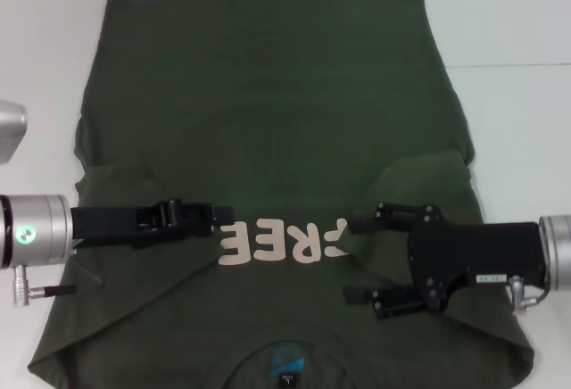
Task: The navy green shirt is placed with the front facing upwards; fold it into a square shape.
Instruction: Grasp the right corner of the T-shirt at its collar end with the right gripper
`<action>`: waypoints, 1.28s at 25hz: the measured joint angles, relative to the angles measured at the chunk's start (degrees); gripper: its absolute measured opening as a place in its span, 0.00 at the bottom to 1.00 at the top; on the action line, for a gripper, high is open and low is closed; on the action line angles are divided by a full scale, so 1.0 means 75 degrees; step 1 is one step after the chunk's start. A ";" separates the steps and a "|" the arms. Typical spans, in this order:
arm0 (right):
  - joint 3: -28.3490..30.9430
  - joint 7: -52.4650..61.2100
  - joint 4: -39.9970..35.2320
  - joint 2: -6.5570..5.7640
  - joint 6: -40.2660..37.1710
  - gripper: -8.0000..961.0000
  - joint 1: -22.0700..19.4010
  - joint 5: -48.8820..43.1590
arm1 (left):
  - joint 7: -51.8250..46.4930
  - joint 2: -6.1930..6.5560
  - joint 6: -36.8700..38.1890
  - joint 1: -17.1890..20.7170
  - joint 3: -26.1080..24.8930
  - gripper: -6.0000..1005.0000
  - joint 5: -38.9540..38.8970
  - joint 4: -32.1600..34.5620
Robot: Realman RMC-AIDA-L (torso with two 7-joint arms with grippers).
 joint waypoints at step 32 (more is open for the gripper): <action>0.0691 0.8324 -0.2985 -0.0724 -0.1899 0.93 0.0072 -0.0897 | 0.7112 -0.0013 0.3520 0.0260 -0.0262 0.94 -0.1303 0.0324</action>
